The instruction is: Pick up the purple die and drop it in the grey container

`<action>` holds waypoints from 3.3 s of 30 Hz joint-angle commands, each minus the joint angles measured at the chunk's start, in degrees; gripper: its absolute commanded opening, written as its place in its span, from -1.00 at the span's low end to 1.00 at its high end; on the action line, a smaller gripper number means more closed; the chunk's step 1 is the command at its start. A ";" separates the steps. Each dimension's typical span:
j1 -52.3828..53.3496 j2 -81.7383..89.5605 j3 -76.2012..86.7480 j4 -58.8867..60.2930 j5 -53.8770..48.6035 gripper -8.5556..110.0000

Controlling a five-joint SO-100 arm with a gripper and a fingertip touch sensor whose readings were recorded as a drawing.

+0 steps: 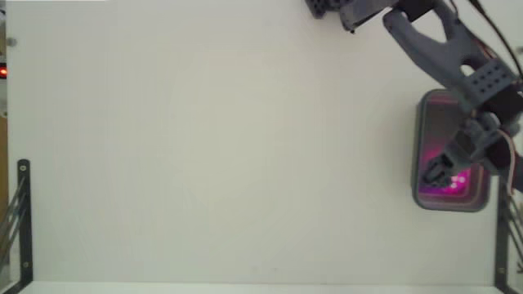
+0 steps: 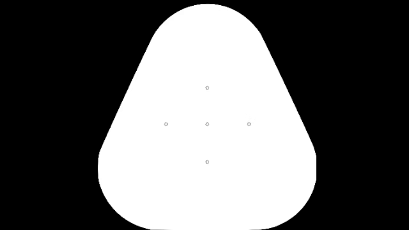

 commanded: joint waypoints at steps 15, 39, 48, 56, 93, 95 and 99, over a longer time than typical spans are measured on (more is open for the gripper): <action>-0.65 6.72 0.78 -0.48 0.26 1.00; 8.23 18.35 12.34 -0.41 0.26 1.00; 13.55 25.32 19.25 -0.38 0.26 1.00; 18.57 31.90 25.79 -0.34 0.26 1.00; 35.91 54.62 48.34 -0.22 0.26 1.00; 36.23 55.04 48.75 -0.22 0.26 1.00; 36.47 55.36 49.07 -0.22 0.26 1.00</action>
